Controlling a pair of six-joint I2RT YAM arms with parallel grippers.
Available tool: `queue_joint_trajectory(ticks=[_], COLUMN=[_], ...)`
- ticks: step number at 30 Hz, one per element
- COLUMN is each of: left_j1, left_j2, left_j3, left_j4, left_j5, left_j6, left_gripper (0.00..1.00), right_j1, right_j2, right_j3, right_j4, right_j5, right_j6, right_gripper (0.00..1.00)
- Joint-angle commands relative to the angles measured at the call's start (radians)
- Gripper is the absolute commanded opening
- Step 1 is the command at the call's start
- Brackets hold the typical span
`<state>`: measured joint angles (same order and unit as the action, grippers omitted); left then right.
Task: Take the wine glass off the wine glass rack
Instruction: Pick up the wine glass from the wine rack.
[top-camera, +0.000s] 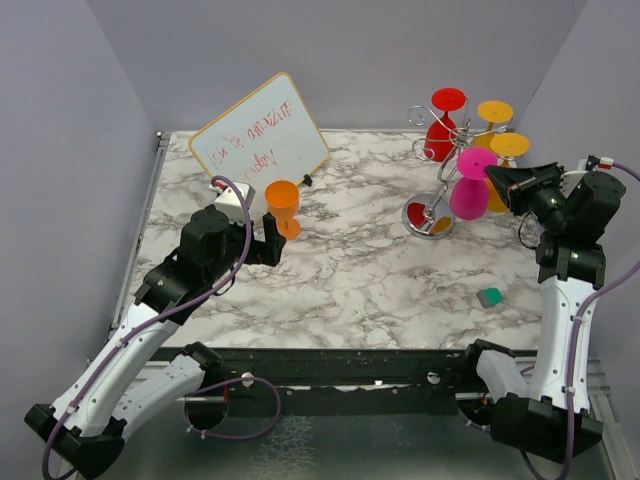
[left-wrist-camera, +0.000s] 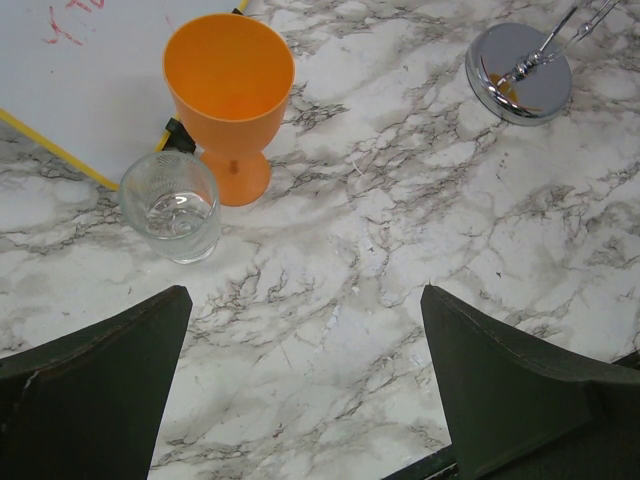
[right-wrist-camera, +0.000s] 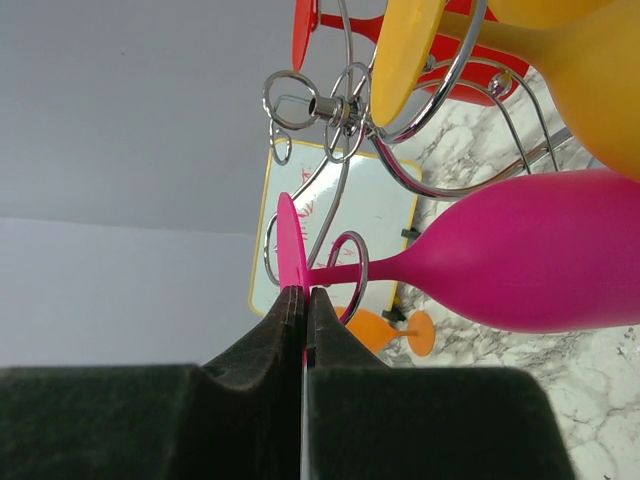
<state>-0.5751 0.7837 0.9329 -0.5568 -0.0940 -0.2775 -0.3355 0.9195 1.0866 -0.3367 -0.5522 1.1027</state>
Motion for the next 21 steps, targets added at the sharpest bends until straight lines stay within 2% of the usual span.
queue_joint_trajectory(ticks=[1, 13, 21], left_j1=[0.006, 0.006, 0.006], left_j2=[-0.006, 0.022, 0.022], left_j3=[-0.009, 0.001, -0.005], left_j4=[0.006, 0.018, 0.022], left_j5=[0.010, 0.025, 0.027], left_j6=[-0.009, -0.002, -0.006], left_gripper=[0.99, 0.99, 0.99], right_j1=[0.001, 0.003, 0.003], right_j2=[-0.023, -0.051, -0.036], right_j3=[0.000, -0.029, -0.090], right_j4=[0.015, -0.052, 0.094], right_j5=[-0.081, -0.072, -0.124], right_j6=[0.018, 0.048, 0.127], right_gripper=[0.01, 0.01, 0.01])
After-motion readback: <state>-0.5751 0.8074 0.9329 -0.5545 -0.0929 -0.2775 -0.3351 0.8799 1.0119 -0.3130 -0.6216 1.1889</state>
